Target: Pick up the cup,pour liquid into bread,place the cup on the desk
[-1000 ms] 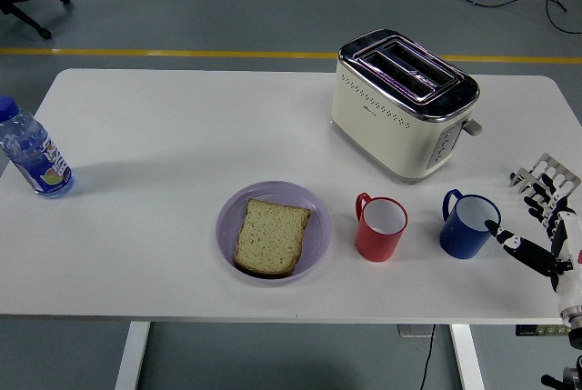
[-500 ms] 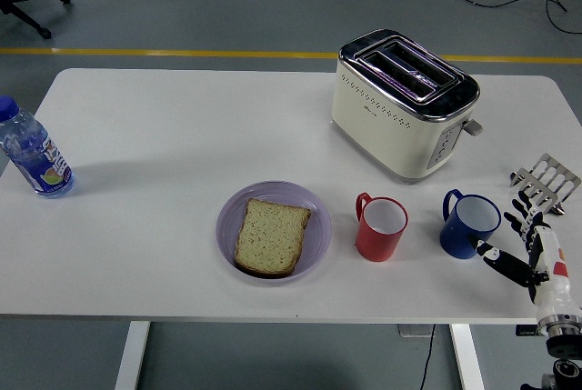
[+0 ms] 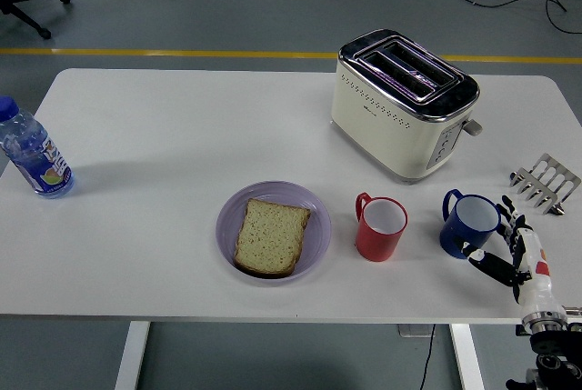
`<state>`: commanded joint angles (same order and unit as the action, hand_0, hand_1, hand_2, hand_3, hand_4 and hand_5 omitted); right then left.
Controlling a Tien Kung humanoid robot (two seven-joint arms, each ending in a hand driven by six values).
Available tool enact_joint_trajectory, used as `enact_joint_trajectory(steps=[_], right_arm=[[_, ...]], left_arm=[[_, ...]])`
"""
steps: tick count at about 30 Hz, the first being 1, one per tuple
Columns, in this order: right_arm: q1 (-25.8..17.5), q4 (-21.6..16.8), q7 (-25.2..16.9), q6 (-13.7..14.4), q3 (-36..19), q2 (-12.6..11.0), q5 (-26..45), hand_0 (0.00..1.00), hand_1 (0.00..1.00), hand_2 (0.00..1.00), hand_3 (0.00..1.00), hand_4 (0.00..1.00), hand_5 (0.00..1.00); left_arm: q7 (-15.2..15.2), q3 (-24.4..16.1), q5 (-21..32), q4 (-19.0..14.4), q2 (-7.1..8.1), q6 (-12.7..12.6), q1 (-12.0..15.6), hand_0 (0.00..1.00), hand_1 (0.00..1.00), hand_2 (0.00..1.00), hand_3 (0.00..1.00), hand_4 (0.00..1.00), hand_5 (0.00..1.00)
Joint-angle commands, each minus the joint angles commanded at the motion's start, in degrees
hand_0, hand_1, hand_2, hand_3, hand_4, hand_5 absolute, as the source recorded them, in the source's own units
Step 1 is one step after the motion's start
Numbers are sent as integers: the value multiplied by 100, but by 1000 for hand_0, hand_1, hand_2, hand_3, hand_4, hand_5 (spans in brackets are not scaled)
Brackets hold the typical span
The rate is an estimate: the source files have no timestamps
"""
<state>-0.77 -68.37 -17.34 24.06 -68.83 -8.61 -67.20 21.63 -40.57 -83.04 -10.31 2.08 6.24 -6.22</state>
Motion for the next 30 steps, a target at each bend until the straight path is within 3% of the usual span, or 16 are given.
enact_joint_trajectory(steps=[2, 18, 30], right_arm=[[105, 145, -30, 109, 20, 37, -33, 944, 875, 950, 998, 998, 163], [525, 668, -88, 173, 292, 255, 13, 945, 869, 948, 998, 998, 156], [738, 934, -69, 278, 256, 290, 82, 934, 855, 942, 998, 998, 150]], left_arm=[[-2, 38, 23, 0, -4, 3, 0, 344, 339, 427, 719, 548, 998], [0, 120, 89, 0, -17, 13, -20, 342, 339, 426, 719, 544, 998], [-10, 191, 82, 0, -23, 13, -37, 342, 337, 426, 717, 539, 998]])
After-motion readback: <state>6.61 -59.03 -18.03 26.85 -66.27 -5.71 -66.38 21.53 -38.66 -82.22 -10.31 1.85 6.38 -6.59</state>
